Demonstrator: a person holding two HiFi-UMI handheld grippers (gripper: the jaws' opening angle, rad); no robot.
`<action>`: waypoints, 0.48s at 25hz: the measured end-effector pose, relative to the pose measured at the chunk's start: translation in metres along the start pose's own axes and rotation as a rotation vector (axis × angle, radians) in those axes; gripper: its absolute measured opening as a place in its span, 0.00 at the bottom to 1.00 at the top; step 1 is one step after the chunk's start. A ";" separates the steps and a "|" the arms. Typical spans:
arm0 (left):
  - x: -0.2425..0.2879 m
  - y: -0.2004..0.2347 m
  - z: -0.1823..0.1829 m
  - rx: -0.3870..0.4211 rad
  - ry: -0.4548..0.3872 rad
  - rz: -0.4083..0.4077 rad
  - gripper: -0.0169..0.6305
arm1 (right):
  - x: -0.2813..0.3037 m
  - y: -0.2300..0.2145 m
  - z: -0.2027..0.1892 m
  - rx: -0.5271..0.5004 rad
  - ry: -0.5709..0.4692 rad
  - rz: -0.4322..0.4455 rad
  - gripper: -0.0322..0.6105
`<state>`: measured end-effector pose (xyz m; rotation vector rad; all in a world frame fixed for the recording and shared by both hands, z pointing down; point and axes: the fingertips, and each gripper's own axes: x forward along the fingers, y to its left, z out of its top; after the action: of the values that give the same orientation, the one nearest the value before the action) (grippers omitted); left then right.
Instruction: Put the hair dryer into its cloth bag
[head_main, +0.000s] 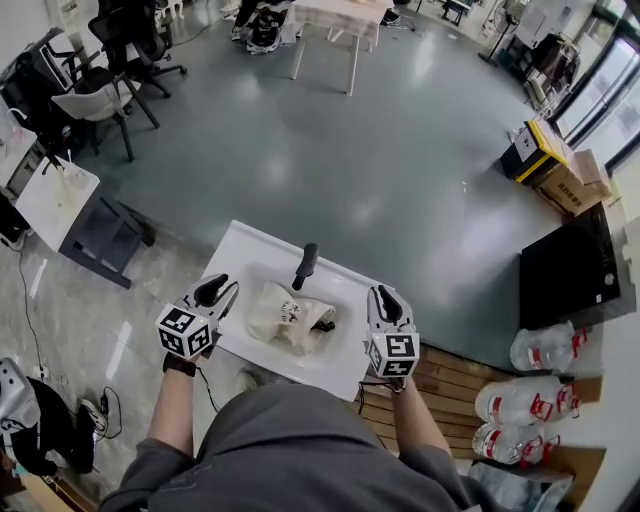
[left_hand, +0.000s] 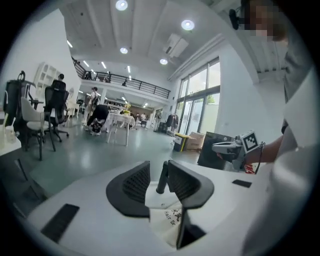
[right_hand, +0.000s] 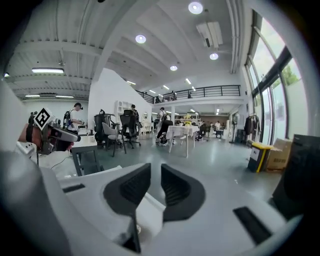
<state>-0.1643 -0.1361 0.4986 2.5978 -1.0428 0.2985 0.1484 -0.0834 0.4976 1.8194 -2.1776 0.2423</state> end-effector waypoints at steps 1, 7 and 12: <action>-0.004 0.000 0.010 0.020 -0.027 0.014 0.20 | -0.005 0.000 0.009 -0.012 -0.021 -0.011 0.14; -0.025 -0.006 0.059 0.149 -0.167 0.115 0.08 | -0.027 -0.001 0.049 -0.040 -0.132 -0.053 0.14; -0.038 -0.001 0.079 0.191 -0.239 0.208 0.03 | -0.031 0.002 0.069 -0.057 -0.183 -0.066 0.13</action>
<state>-0.1850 -0.1413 0.4138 2.7472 -1.4371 0.1438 0.1431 -0.0759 0.4228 1.9456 -2.2127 -0.0007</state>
